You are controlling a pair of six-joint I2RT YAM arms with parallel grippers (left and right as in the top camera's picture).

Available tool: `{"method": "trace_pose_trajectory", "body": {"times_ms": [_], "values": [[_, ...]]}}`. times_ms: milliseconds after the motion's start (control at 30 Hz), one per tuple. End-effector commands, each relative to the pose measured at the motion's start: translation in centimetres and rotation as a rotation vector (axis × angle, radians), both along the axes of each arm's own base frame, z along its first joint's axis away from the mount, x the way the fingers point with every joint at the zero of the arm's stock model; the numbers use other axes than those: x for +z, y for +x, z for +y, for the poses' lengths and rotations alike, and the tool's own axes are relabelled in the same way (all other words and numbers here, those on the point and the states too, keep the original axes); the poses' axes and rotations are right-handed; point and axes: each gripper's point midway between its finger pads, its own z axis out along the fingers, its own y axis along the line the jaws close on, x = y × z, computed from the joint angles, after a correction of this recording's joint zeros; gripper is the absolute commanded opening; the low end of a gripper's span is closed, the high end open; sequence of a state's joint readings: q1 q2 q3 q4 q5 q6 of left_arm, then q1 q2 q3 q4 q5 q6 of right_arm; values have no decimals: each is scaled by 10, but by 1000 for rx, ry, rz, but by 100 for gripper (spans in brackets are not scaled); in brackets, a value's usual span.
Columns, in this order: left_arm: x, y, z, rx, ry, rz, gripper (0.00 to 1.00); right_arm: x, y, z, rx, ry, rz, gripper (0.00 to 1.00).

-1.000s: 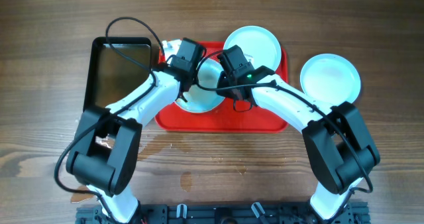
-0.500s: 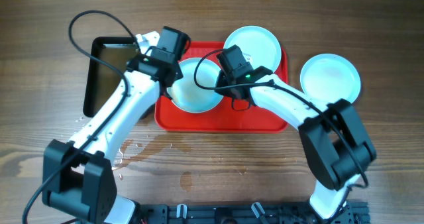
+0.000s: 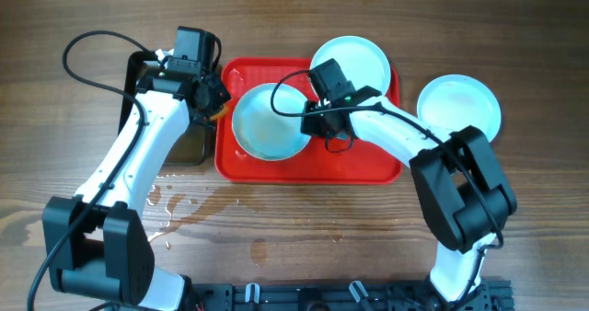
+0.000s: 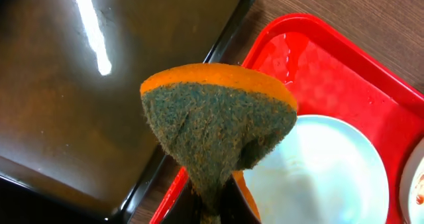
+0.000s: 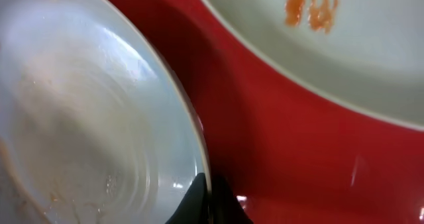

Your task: Clean dirty plates on tray and stack at the side

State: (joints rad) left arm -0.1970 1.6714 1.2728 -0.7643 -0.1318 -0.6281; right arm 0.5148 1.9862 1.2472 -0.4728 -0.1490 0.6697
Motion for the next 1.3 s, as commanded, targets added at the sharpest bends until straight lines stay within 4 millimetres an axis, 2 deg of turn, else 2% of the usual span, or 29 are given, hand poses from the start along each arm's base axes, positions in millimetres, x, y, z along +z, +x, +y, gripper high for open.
{"method": "trace_pose_trajectory", "body": {"times_ms": [0,67,100,200,367,500,600,667,833,933,1033,1100,1167,1233,1267], "values": [[5,2,-3,6,-16,-13,4,66,17,-18,39,-29,-151,4],[5,2,-3,6,-16,-14,4,92,19,-36,15,-93,-220,4],[5,3,-2,7,-15,-14,4,116,20,-55,-21,-171,-289,4],[6,5,-3,7,-17,-24,4,161,15,-98,-108,-342,-410,4],[8,9,-4,7,-21,-43,4,220,0,-141,-185,-723,-610,4],[8,9,-4,7,-21,-43,4,250,-16,-136,-193,-939,-738,4],[8,9,-4,7,-22,-43,4,276,-29,-121,-218,-1039,-868,4],[8,9,-4,7,-21,-43,4,281,-33,-114,-208,-1048,-895,4],[8,9,-4,7,-22,-42,4,280,-33,-113,-204,-1042,-892,4],[7,8,-4,5,-25,-40,4,254,-25,-109,-188,-887,-802,4],[7,8,-4,5,-25,-40,4,221,-14,-121,-214,-614,-612,4],[7,8,-4,4,-25,-40,4,214,-9,-138,-250,-468,-521,4],[8,9,-4,4,-25,-40,4,210,-4,-165,-317,-363,-449,4],[7,8,-4,4,-24,-37,4,200,-5,-202,-402,-291,-355,4],[7,7,-4,4,-24,-35,4,190,-10,-231,-476,-275,-289,4]]}}
